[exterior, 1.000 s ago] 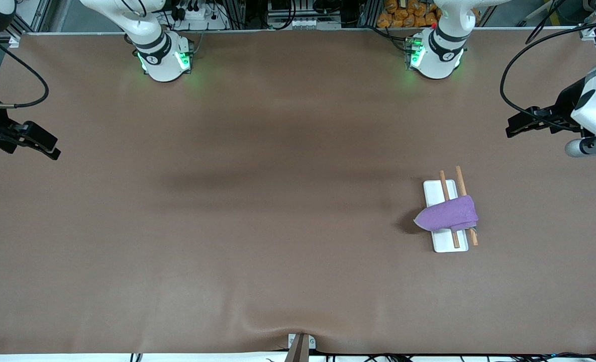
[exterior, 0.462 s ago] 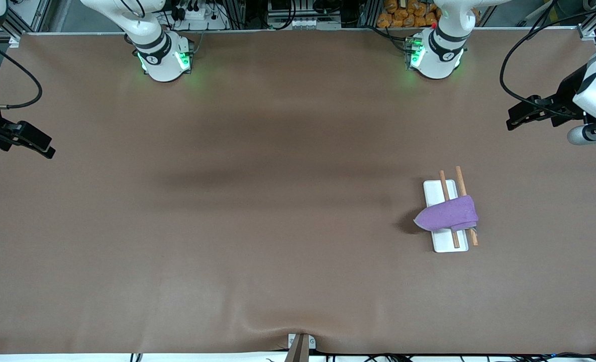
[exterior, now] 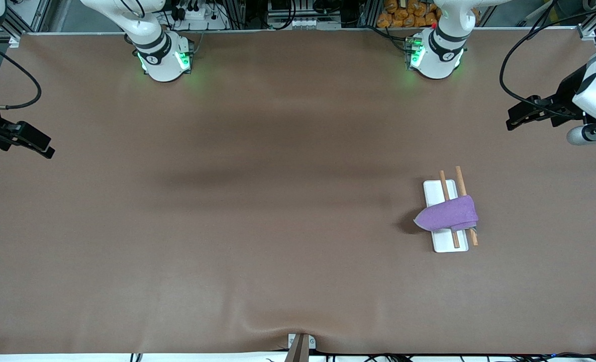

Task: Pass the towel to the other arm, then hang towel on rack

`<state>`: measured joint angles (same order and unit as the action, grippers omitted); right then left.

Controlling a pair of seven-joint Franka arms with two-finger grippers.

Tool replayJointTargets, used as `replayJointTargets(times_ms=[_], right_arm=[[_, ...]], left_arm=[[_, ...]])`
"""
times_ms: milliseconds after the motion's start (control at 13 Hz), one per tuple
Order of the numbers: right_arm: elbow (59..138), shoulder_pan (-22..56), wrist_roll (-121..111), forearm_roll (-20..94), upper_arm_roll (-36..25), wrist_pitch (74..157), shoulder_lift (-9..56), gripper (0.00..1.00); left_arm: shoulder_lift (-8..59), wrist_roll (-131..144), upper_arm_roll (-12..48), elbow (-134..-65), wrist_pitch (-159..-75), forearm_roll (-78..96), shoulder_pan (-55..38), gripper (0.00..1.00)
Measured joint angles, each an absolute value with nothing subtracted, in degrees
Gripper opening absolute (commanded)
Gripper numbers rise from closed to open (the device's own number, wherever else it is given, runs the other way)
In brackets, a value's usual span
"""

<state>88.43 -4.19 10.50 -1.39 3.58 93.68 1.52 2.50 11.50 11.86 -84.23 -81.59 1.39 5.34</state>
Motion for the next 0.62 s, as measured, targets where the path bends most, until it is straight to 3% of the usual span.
replayJointTargets(times_ms=[615], right_arm=[[88.43, -4.47, 10.51, -1.39, 3.58, 93.68, 1.72, 1.0]], left_arm=[[1.97, 10.57, 12.03, -84.28, -81.59, -1.44, 4.95, 1.0]])
